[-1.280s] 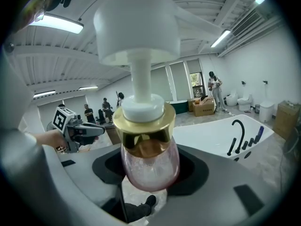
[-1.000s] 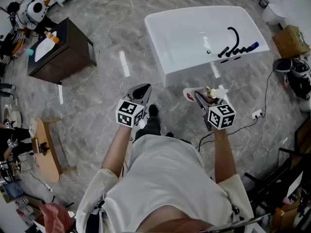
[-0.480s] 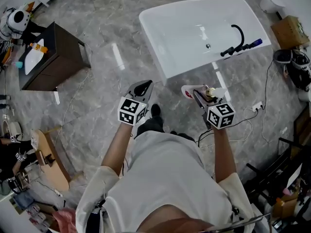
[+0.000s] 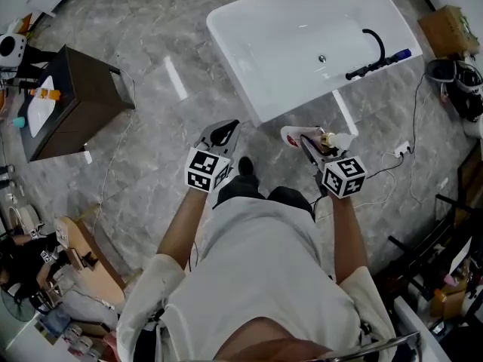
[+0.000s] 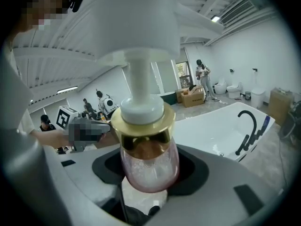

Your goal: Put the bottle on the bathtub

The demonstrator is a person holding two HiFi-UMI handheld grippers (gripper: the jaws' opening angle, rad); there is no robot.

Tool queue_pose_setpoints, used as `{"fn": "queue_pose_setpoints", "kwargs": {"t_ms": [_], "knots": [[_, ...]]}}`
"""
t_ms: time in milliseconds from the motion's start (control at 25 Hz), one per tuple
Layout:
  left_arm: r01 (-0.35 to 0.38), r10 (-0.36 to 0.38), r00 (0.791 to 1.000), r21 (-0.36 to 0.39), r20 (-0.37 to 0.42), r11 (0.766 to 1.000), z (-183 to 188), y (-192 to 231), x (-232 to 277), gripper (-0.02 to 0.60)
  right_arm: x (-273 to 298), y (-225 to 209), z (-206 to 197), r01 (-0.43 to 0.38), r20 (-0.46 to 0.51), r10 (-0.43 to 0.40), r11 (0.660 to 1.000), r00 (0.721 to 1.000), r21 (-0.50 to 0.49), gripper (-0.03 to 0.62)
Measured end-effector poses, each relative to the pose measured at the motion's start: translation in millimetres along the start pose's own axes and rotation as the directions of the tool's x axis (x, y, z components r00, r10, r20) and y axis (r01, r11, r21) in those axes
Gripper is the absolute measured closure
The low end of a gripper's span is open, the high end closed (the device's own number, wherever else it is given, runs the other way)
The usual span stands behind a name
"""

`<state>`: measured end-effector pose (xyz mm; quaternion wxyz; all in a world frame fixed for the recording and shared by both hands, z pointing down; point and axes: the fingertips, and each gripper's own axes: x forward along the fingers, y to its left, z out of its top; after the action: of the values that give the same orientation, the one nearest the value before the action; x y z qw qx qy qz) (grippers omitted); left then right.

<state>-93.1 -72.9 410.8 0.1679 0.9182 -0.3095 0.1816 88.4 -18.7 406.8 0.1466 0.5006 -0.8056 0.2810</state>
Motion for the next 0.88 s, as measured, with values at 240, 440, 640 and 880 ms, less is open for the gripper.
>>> {"fn": "queue_pose_setpoints", "kwargs": {"t_ms": [240,440,640,880], "knots": [[0.011,-0.012,0.999,-0.027,-0.032,1.000,-5.8,21.2,21.6,0.572,27.9,-18.3,5.9,0.020,-0.024,-0.019,0.999,1.000,0.030,0.355],[0.008,-0.011,0.998,-0.047,-0.057,0.999,-13.1,14.3,45.2,0.572,36.5,-43.6,3.3,0.020,-0.058,-0.019,1.000,0.998,0.011,0.355],[-0.024,0.019,0.997,-0.066,-0.069,0.998,-26.8,6.4,66.4,0.572,47.4,-67.0,-3.8,0.002,-0.076,-0.004,1.000,0.997,-0.020,0.355],[-0.085,0.078,0.994,-0.084,-0.076,0.993,-41.8,8.4,98.5,0.572,77.8,-94.3,-12.3,-0.047,-0.118,0.037,0.996,0.992,-0.082,0.355]]}}
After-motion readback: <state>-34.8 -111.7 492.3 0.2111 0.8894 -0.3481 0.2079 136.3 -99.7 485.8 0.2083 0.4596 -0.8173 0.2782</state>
